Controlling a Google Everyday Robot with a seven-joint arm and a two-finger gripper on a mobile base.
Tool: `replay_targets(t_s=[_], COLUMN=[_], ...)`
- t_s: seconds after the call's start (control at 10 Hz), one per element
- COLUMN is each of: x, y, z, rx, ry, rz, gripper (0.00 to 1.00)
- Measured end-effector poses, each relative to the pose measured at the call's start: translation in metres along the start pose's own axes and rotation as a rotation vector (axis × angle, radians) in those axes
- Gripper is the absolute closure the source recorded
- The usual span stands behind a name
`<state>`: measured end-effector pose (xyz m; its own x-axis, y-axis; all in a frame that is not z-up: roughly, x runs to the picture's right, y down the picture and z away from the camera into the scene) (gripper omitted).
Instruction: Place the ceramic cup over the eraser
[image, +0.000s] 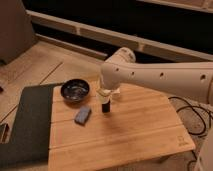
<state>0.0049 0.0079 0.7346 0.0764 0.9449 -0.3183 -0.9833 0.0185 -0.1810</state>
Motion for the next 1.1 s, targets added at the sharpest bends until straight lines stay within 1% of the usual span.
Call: replay_targets(t_s=[0.6,0.8,0.9,1.1], x=[0.002,0.003,0.004,0.008], y=[-0.014,-0.021,-0.023,-0.031], z=[0.012,0.019,0.023,0.038], rx=[0.034,0.045,0.046,0.04], ry=[0.027,0.04,0.047,0.072], rz=[-0.001,0.005,0.007,0.022], gripper=[0.99,0.99,0.99,0.99])
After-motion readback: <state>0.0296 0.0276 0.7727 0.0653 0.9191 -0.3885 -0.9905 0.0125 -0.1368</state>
